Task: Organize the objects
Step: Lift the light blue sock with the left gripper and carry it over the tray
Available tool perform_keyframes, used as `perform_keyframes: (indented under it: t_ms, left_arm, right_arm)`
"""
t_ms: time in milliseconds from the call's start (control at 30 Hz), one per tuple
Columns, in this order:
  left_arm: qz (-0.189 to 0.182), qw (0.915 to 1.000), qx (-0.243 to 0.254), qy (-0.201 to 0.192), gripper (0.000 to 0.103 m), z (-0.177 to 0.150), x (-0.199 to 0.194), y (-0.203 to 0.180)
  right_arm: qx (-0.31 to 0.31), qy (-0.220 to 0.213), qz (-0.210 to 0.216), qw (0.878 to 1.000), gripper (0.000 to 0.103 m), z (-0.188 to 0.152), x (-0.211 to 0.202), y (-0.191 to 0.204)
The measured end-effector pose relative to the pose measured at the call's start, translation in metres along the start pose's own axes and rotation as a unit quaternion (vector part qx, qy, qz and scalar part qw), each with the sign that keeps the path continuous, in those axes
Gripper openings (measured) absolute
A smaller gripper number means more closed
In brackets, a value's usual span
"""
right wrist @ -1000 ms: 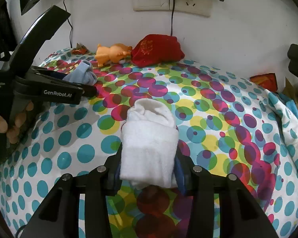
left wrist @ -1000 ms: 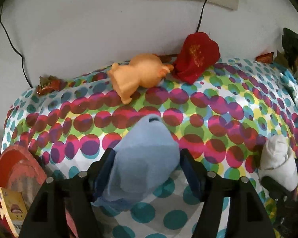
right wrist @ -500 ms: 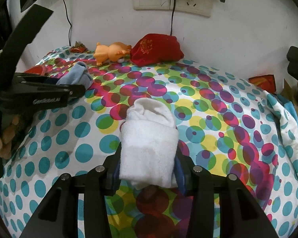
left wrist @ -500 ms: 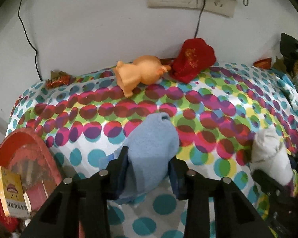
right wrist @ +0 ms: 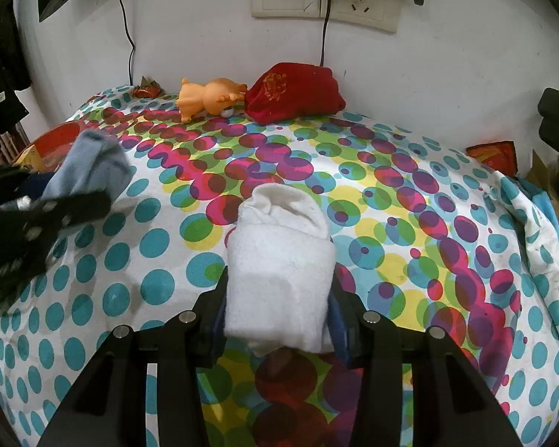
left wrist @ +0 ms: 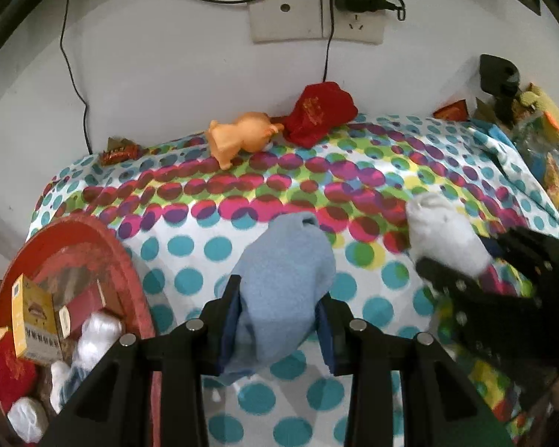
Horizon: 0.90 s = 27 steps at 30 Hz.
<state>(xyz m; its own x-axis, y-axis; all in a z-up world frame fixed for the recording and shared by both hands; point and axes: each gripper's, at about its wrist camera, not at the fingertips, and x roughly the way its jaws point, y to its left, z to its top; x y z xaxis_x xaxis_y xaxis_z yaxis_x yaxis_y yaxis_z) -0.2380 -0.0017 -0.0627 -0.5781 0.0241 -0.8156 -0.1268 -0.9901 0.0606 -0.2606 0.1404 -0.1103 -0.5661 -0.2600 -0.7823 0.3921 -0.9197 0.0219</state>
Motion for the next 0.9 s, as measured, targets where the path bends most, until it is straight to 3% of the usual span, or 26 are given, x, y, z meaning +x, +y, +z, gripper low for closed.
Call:
perform_keyframes:
  t_ms: [400,600,900]
  left_arm:
    - [-0.03,0.9995,-0.001,-0.007,0.037,-0.05,-0.046,-0.004]
    - [-0.023,0.9996,0.015,-0.009,0.037,-0.074,-0.068,-0.005]
    - [-0.02,0.9987,-0.043,-0.015,0.037,-0.091,-0.101,0.042]
  right_arm:
    - [-0.001,0.0,-0.003,1.0,0.043,-0.001,0.0,0.001]
    - [0.001,0.0,-0.003,1.0,0.043,0.0,0.001,0.002]
    - [0.003,0.0,-0.007,1.0,0.043,0.0,0.001,0.003]
